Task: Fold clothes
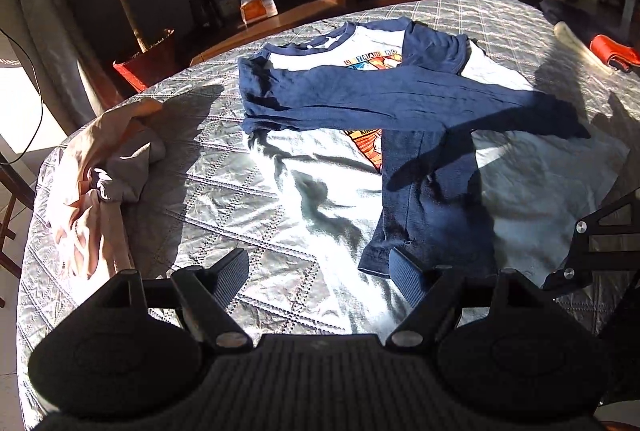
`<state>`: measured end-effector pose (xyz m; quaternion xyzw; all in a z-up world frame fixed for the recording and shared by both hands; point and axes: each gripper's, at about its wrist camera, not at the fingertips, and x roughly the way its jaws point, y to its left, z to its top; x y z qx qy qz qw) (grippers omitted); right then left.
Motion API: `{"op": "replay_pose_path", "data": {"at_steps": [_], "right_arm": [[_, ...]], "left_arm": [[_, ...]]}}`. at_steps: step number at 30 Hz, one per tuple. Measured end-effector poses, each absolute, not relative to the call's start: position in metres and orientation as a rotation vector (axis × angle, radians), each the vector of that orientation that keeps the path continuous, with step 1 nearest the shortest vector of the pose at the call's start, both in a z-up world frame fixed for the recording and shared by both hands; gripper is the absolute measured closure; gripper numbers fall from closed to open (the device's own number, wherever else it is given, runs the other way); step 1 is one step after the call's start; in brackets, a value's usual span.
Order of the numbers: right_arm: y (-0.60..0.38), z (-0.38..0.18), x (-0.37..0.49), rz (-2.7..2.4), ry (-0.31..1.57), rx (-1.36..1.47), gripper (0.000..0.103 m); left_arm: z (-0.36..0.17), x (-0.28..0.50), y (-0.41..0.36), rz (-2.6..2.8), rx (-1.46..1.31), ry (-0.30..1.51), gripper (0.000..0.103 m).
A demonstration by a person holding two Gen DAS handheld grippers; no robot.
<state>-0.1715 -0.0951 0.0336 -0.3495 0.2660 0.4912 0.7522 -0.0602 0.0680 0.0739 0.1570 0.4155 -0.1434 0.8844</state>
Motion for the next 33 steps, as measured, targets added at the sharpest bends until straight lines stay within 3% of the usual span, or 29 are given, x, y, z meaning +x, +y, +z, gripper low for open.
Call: {"op": "replay_pose_path", "data": {"at_steps": [4, 8, 17, 33], "right_arm": [[-0.084, 0.027, -0.162, 1.090, 0.638, -0.696, 0.066], [-0.089, 0.027, -0.148, 1.064, 0.685, -0.593, 0.102], [-0.125, 0.035, -0.112, 0.924, 0.707, -0.281, 0.102], [-0.133, 0.033, -0.107, 0.923, 0.695, -0.206, 0.102]], "left_arm": [[0.073, -0.060, 0.078, -0.290, 0.320, 0.870, 0.029], [0.074, -0.057, 0.088, -0.296, 0.279, 0.878, 0.030], [0.076, -0.075, 0.082, -0.442, 0.352, 0.820, 0.035], [0.046, -0.111, 0.023, -0.666, 0.751, 0.770, 0.035]]}}
